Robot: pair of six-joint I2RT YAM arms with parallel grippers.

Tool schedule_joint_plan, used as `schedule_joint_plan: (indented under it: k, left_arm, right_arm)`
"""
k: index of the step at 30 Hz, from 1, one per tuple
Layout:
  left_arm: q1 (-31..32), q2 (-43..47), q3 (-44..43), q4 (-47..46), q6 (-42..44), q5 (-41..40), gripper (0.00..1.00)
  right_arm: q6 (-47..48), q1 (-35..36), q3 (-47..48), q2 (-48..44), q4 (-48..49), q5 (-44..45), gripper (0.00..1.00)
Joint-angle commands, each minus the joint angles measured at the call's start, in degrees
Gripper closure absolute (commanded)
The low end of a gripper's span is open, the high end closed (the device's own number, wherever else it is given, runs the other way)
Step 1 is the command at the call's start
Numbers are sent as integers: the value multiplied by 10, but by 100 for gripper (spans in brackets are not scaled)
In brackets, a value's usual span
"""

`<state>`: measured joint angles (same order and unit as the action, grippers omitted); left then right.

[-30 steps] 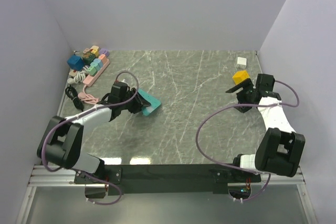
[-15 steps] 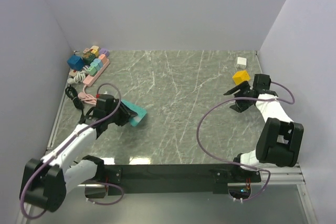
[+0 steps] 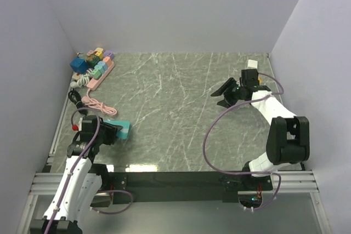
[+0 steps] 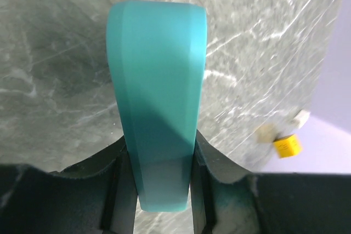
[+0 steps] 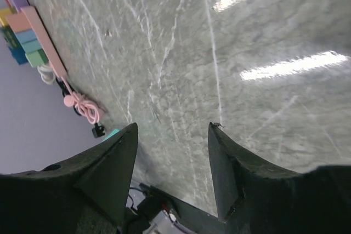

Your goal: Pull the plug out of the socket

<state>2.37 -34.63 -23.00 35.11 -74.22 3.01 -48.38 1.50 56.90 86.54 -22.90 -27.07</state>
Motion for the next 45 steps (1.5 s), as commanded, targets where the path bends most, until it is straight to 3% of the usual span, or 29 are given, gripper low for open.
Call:
schedule_joint_plan:
  k: [1,8,12,13,16,23,26,30,33,37,42,45]
  left_arm:
    - [-22,11,31,58,-71,-28,100]
    - [-82,14,68,52,-122,-92,100]
    - [-168,-2,145,-62,-128,5,100]
    - [-179,-8,163,-94,-138,52,100]
    - [-197,-24,225,-194,-167,92,100]
    - [-210,-41,234,-208,-159,93,99]
    - [-222,-71,202,-172,-155,75,79]
    - [-236,-155,155,-122,-132,48,35]
    - [-251,-198,114,-83,-96,33,19]
    - [-269,-223,70,-40,-47,21,12]
    - [-271,-138,-19,73,-26,-12,7]
    - [-268,-142,-62,118,-4,14,7]
  right_arm:
    - [21,8,33,27,12,-24,39]
    - [20,35,45,50,22,-40,39]
    - [20,46,48,52,27,-47,39]
    - [20,47,47,50,28,-48,38]
    - [25,46,43,43,24,-46,38]
    - [33,47,33,40,22,-46,35]
    - [43,51,47,44,3,-41,34]
    - [51,60,65,50,-14,-41,33]
    - [53,61,68,50,-20,-40,33]
    - [51,64,63,46,-15,-43,32]
    - [51,69,68,52,-14,-56,32]
    - [52,75,79,62,-17,-60,31]
